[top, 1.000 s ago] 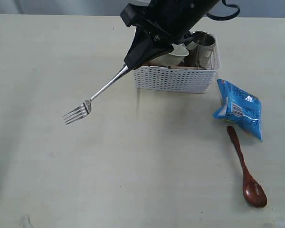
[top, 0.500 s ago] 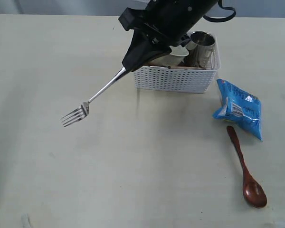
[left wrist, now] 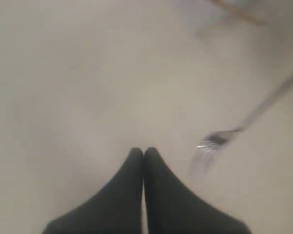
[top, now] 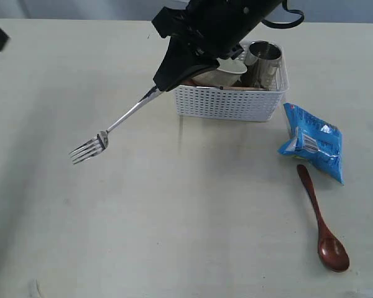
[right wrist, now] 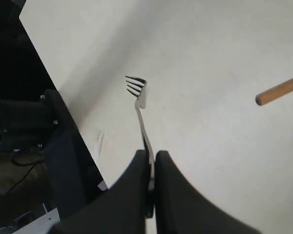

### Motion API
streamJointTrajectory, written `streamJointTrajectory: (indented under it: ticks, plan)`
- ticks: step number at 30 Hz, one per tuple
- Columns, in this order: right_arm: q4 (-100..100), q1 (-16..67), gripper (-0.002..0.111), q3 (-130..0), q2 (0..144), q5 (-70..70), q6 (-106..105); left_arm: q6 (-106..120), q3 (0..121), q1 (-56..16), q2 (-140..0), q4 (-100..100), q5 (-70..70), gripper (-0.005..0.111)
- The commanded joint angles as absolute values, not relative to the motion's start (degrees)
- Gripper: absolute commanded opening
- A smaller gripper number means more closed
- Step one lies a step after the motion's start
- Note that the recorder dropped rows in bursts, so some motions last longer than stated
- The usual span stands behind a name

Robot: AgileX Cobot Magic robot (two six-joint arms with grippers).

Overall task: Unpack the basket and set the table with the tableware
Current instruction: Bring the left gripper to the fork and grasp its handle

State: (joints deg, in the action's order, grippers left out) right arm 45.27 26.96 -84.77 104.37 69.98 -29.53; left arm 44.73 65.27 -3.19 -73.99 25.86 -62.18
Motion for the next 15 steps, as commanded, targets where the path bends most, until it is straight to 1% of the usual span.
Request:
streamJointTrajectory:
  ticks: [1, 2, 4, 6, 7, 8, 12, 15]
  plan:
    - [46.3, 26.9, -0.001, -84.5, 104.2, 70.0, -30.4, 73.8, 61.1, -5.1, -77.2, 50.6, -70.0, 0.000]
    - [46.3, 26.9, -0.001, -84.5, 104.2, 70.0, -30.4, 74.5, 59.8, -6.4, -77.2, 50.3, -70.0, 0.001]
    - [46.3, 26.9, -0.001, -84.5, 104.2, 70.0, -30.0, 76.7, 56.3, -10.5, -77.2, 49.8, -65.7, 0.013]
    - [46.3, 26.9, -0.001, -84.5, 104.2, 70.0, -29.7, 80.9, 53.2, -16.1, -77.2, 49.8, -60.9, 0.035]
    - [46.3, 26.9, -0.001, -84.5, 104.2, 70.0, -29.3, 82.1, 52.2, -18.1, -77.2, 49.8, -59.1, 0.041]
    - [46.3, 26.9, -0.001, -84.5, 104.2, 70.0, -29.1, 82.6, 51.0, -19.8, -77.2, 49.8, -55.5, 0.044]
    - [46.3, 26.9, -0.001, -84.5, 104.2, 70.0, -28.9, 85.0, 47.9, -24.8, -77.2, 49.8, -41.1, 0.045]
    - [46.3, 26.9, -0.001, -84.5, 104.2, 70.0, -28.8, 85.3, 47.7, -25.5, -77.3, 50.3, -35.5, 0.045]
